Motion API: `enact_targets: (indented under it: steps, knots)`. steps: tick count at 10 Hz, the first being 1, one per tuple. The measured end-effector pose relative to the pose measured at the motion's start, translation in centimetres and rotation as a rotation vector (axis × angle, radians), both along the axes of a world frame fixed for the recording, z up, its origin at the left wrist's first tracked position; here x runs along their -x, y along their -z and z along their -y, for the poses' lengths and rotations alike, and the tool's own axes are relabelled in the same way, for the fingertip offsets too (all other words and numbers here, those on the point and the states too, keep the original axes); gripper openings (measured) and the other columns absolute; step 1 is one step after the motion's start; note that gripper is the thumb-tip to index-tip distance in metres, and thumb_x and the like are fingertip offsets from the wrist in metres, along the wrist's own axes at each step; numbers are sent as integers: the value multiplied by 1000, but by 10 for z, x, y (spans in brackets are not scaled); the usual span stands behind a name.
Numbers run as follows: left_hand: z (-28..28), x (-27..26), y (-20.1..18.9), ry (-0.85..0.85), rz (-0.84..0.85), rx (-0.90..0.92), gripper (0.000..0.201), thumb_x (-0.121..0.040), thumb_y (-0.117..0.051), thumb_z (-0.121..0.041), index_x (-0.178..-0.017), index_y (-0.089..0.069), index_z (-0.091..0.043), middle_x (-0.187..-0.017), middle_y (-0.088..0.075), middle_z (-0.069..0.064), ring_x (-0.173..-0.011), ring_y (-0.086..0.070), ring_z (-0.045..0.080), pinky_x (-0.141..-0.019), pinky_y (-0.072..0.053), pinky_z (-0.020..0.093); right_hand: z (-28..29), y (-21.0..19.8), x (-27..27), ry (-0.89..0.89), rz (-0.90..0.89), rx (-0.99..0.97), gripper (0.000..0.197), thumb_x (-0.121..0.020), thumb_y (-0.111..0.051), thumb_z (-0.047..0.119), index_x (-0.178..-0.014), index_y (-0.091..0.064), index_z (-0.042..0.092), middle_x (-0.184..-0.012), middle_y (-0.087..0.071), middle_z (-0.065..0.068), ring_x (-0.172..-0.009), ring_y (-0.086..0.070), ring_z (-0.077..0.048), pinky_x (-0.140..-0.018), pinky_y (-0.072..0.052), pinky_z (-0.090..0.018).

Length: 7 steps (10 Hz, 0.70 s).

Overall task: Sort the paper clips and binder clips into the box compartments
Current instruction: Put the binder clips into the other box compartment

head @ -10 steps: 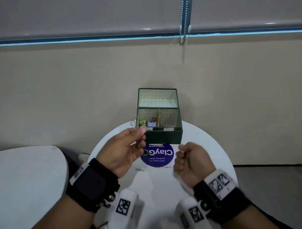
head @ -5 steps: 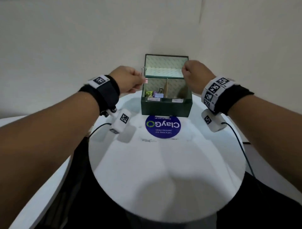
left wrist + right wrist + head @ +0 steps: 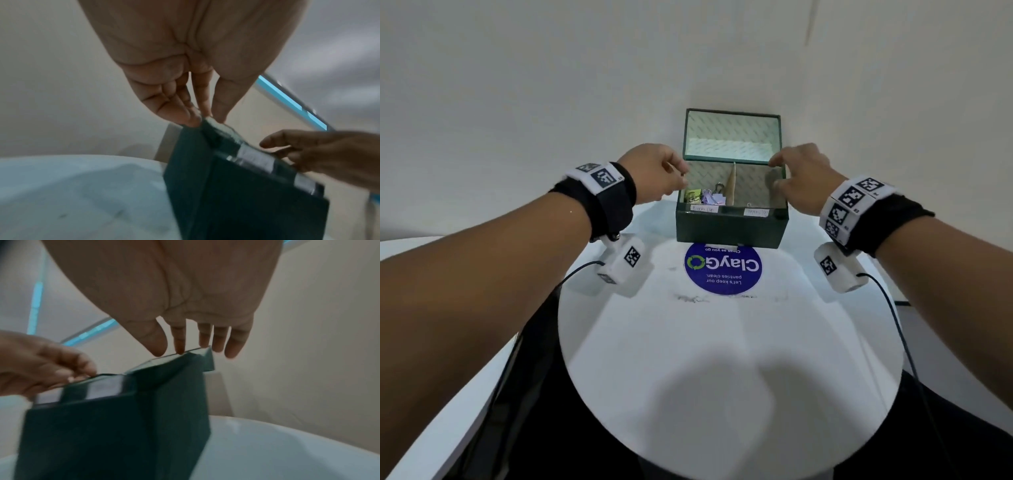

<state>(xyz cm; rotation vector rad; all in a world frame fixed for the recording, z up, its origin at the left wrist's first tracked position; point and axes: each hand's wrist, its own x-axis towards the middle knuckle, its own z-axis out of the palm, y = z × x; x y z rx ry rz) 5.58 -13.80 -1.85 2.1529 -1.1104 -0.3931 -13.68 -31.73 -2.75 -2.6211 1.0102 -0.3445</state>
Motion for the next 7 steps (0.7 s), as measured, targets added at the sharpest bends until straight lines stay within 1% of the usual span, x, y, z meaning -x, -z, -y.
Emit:
enact_targets:
  steps: [1,2,3,4,5,6,7]
  knots:
    - [2,2,3,-39,-123,0,55,-88,-73,-23,-137,-49,-22,-111,-63,3,-97,-68,22,-84,-59,40,19,1,-1,94,70,-281,52,-97,-59,21,-146,-41,18,-139,-51,-1,-114,-58,-26,-92,-48,-37]
    - [8,2,2,-11,-435,18,62,-91,-60,3,-146,-43,-21,-109,-66,3,-97,-69,24,-86,-59,44,32,0,-9,189,318,-689,51,-94,-58,10,-143,-46,9,-136,-60,-13,-118,-63,-30,-98,-55,-47]
    - [7,2,3,3,-603,47,63,-90,-48,16,-140,-52,-22,-103,-73,7,-89,-73,24,-75,-61,39,28,-2,-17,247,512,-933,34,-90,-52,-2,-123,-63,-2,-122,-68,-21,-107,-70,-35,-91,-58,-52]
    - [5,3,4,11,-615,66,68,-89,-47,19,-140,-54,-25,-99,-74,4,-84,-74,20,-67,-61,33,23,-3,-20,259,653,-1080,27,-89,-50,10,-110,-66,3,-97,-71,-9,-90,-70,-31,-85,-58,-52]
    - [3,5,5,-15,-606,73,70,-89,-48,19,-140,-53,-28,-105,-74,3,-86,-74,19,-68,-61,32,25,-3,-20,172,765,-1259,38,-96,-45,37,-115,-70,15,-102,-68,-3,-101,-64,-27,-84,-55,-56]
    - [4,3,7,-1,-640,81,66,-91,-52,14,-142,-50,-28,-110,-72,5,-91,-73,20,-73,-62,34,34,-3,-19,93,923,-1374,56,-100,-33,56,-133,-61,21,-128,-66,2,-123,-57,-32,-89,-49,-64]
    - [-7,-2,13,-84,-707,88,54,-96,-55,3,-144,-44,-17,-122,-66,9,-94,-71,24,-80,-60,34,46,-5,-5,83,1055,-1395,71,-95,-28,69,-131,-60,17,-143,-57,3,-143,-35,-35,-107,-11,-80]
